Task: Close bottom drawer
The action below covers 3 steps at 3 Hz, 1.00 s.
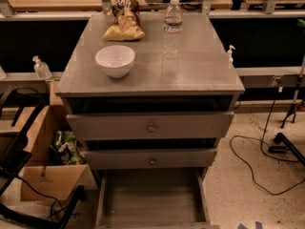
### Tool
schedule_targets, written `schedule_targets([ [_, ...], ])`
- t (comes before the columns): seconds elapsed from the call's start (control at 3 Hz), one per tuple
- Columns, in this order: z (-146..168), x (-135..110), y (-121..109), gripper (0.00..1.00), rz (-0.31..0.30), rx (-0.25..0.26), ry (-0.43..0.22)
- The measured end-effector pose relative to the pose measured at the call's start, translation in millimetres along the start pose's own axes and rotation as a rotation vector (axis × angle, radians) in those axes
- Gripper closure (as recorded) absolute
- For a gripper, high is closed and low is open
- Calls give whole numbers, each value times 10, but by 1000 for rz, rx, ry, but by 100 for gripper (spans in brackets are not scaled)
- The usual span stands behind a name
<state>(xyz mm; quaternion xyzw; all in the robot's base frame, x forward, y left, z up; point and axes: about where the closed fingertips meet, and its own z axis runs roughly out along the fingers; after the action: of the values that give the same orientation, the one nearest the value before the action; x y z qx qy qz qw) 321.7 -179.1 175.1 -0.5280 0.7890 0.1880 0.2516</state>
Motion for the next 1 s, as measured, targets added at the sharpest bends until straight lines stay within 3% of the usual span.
schedule_targets([
  [0.33, 408, -41, -68, 100, 21, -52, -97],
  [0.67, 577, -114, -475, 100, 3, -27, -146],
  [1.0, 568, -99, -446, 100, 3, -27, -146],
])
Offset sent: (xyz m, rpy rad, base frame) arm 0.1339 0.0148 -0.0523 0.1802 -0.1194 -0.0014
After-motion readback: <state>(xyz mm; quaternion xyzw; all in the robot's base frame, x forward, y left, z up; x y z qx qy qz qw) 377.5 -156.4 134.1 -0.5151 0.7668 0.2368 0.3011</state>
